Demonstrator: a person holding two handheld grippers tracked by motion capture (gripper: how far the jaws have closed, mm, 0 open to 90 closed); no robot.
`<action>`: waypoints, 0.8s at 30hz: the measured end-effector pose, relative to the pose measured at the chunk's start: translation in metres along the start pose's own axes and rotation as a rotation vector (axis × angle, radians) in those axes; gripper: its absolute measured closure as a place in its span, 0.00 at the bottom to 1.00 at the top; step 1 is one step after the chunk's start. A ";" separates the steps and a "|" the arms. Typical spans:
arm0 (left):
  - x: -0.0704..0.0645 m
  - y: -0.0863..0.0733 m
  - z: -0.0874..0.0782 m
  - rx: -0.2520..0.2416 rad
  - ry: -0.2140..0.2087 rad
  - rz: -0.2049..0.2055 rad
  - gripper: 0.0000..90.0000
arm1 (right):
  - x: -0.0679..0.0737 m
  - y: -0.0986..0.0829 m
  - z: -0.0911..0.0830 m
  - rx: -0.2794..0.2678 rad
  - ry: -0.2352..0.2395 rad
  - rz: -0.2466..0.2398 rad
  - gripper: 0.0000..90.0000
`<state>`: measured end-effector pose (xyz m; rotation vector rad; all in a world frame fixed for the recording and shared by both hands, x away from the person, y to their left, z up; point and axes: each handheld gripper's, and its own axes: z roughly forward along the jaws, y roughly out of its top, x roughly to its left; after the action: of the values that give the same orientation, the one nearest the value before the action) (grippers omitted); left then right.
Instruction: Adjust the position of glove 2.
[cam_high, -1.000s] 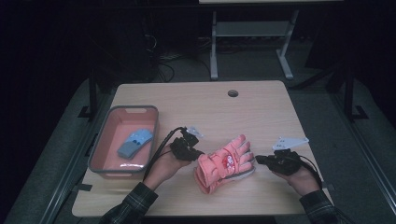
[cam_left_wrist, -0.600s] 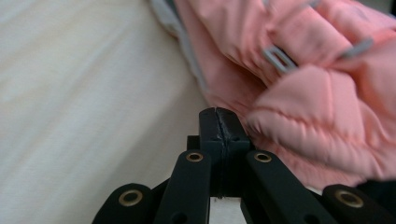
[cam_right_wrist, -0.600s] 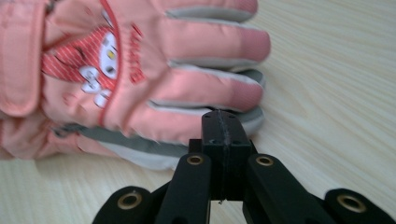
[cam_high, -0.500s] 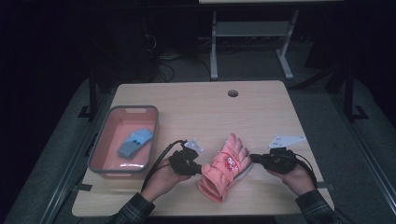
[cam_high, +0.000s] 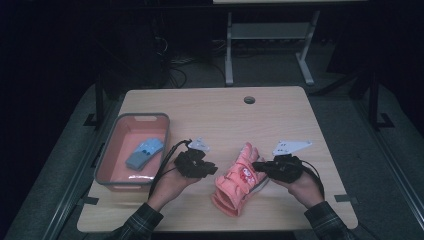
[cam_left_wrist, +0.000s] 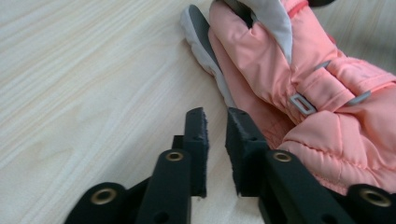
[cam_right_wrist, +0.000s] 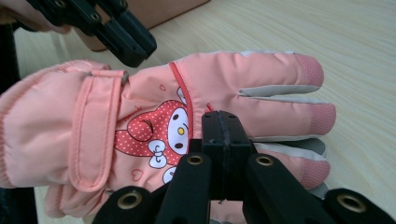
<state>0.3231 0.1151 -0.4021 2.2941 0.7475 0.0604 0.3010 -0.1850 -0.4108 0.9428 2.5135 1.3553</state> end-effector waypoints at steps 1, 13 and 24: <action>0.000 0.001 -0.001 -0.005 0.001 0.002 0.83 | 0.000 0.000 0.000 0.000 -0.001 -0.003 1.00; 0.001 0.002 -0.003 -0.020 0.004 -0.004 0.70 | 0.003 0.000 0.015 0.019 0.000 -0.004 1.00; 0.002 0.008 -0.007 -0.056 -0.014 -0.005 0.43 | 0.000 -0.010 0.030 0.098 -0.002 0.000 1.00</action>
<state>0.3263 0.1158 -0.3922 2.2375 0.7353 0.0618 0.3081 -0.1674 -0.4365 0.9620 2.5987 1.2408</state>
